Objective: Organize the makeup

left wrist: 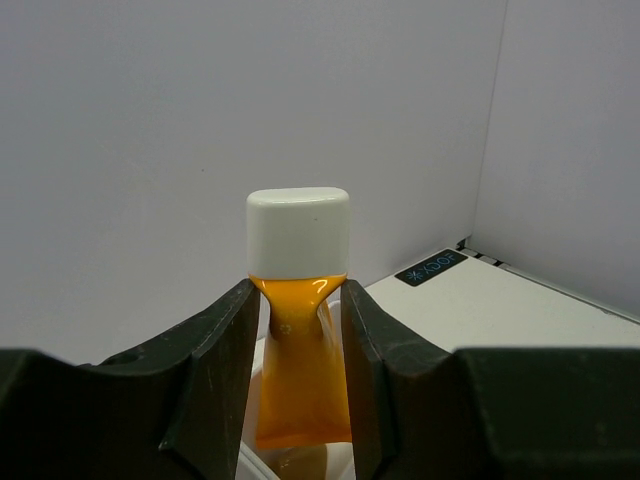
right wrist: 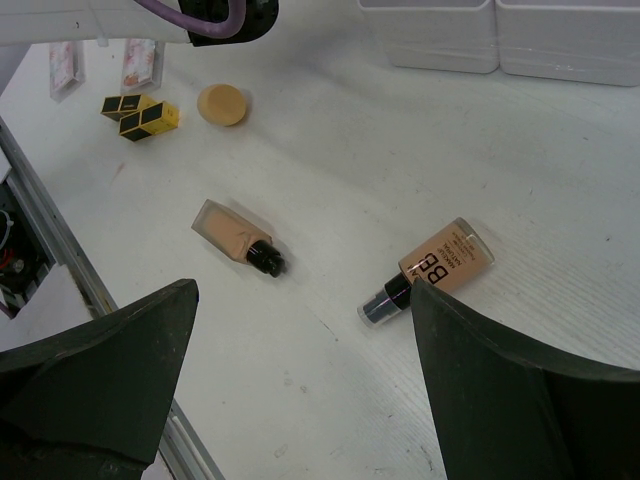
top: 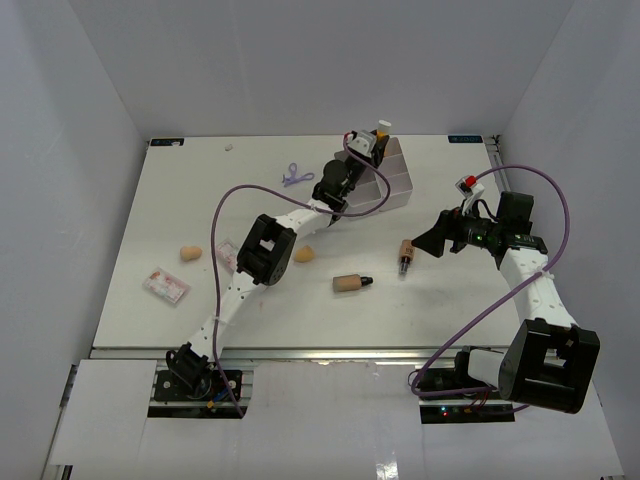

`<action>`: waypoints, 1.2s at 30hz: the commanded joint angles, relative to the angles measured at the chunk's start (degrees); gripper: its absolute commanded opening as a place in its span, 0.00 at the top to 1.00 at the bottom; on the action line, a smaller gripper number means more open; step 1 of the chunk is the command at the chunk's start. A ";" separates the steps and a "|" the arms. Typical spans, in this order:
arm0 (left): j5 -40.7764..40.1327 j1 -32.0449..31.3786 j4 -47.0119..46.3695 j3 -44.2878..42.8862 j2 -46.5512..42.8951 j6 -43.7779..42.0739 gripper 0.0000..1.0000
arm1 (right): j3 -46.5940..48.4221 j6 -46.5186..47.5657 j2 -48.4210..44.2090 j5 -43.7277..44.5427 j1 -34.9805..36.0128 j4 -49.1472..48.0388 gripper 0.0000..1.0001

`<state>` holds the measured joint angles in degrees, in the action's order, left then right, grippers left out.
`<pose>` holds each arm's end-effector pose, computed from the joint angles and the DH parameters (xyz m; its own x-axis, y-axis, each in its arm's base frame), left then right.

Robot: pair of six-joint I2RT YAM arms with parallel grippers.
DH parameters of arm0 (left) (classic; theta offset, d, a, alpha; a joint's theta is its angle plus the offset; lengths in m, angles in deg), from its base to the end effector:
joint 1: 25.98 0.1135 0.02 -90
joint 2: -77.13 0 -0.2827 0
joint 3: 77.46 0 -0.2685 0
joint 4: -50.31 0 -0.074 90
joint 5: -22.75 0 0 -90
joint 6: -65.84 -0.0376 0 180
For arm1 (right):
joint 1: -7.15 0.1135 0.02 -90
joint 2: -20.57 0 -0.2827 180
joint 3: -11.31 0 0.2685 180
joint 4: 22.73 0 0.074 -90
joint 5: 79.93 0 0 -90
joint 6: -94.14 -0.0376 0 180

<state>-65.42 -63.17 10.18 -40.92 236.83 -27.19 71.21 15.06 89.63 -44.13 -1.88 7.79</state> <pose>0.5131 -0.3908 0.1817 0.3553 -0.2033 -0.9124 0.6095 0.7904 0.0612 0.2595 -0.0104 0.2735 -0.5198 -0.0296 -0.8538 -0.6346 0.6824 0.3627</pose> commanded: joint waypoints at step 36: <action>5.16 -5.66 24.01 41.95 -55.76 9.05 0.20 | 0.70 9.80 -0.85 -3.24 -0.78 3.95 0.05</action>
<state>-64.03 -69.13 18.38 -4.27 191.84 -24.56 71.23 23.27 89.23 -48.66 -2.48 11.13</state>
